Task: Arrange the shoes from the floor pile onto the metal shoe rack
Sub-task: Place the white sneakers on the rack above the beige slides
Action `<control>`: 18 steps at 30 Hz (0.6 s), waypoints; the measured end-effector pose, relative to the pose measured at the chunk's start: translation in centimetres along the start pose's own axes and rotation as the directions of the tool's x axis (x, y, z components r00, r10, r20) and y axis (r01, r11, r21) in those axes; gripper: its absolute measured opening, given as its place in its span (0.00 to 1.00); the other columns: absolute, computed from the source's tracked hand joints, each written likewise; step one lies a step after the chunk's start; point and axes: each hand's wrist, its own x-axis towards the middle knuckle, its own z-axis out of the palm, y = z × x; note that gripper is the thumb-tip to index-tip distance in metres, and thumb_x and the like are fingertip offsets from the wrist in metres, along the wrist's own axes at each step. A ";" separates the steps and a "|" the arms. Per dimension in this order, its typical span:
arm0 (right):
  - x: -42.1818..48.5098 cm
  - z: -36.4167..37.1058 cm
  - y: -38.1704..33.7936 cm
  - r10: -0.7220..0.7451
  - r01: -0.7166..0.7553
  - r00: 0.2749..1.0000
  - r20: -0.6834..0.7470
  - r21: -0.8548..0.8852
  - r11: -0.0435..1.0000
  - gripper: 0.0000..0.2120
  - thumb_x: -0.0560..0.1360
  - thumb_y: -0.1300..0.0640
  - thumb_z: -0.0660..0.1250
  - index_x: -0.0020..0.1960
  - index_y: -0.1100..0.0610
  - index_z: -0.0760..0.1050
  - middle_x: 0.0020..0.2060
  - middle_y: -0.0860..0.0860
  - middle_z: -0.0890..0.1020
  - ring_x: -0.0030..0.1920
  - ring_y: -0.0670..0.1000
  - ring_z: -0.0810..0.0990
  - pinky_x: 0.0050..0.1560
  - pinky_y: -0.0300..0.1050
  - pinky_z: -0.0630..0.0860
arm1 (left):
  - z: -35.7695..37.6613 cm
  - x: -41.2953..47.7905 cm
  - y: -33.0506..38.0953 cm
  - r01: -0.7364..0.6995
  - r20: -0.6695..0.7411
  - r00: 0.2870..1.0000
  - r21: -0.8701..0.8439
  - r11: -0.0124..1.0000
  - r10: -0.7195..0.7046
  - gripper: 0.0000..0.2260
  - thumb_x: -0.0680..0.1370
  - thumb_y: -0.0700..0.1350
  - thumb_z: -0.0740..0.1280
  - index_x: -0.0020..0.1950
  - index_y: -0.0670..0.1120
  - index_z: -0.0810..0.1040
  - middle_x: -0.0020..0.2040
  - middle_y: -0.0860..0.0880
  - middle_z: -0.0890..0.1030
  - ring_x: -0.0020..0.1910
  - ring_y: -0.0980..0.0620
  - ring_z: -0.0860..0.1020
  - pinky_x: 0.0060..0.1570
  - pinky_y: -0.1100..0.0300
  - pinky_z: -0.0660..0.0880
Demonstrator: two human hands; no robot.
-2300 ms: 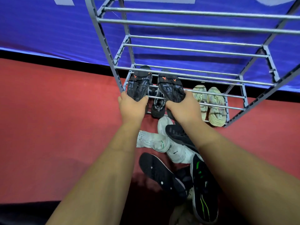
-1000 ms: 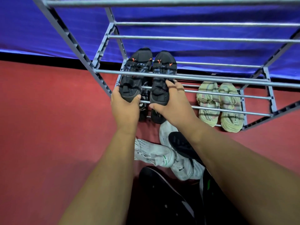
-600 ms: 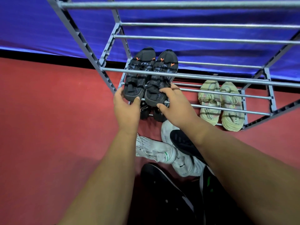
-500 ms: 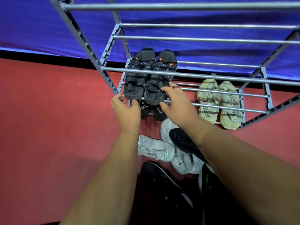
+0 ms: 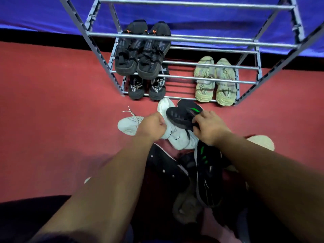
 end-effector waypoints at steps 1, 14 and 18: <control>-0.4 0.6 0.2 0.041 -0.041 0.999 -0.001 -0.055 0.998 0.25 0.80 0.40 0.63 0.70 0.53 0.76 0.66 0.56 0.75 0.65 0.61 0.72 0.69 0.59 0.70 | 0.1 -0.7 -0.4 -0.006 0.024 1.000 0.060 0.998 0.004 0.04 0.76 0.48 0.67 0.49 0.56 0.77 0.45 0.56 0.81 0.47 0.49 0.81 0.47 0.55 0.77; -2.9 0.0 0.1 0.226 -0.228 0.973 0.045 0.042 0.973 0.40 0.70 0.33 0.71 0.78 0.46 0.67 0.63 0.60 0.78 0.64 0.66 0.74 0.63 0.58 0.71 | 3.0 -7.5 -2.3 0.470 0.255 0.828 0.170 0.866 -0.499 0.38 0.78 0.68 0.68 0.78 0.43 0.71 0.71 0.39 0.78 0.65 0.36 0.81 0.66 0.46 0.78; -4.1 0.8 -1.1 0.229 -0.225 0.973 -0.025 0.113 0.968 0.40 0.68 0.32 0.72 0.75 0.49 0.71 0.64 0.59 0.78 0.65 0.65 0.73 0.64 0.58 0.71 | 4.5 -8.8 -1.0 0.666 0.326 0.690 0.062 0.743 -0.646 0.60 0.67 0.74 0.74 0.84 0.41 0.51 0.72 0.35 0.74 0.58 0.34 0.84 0.60 0.38 0.81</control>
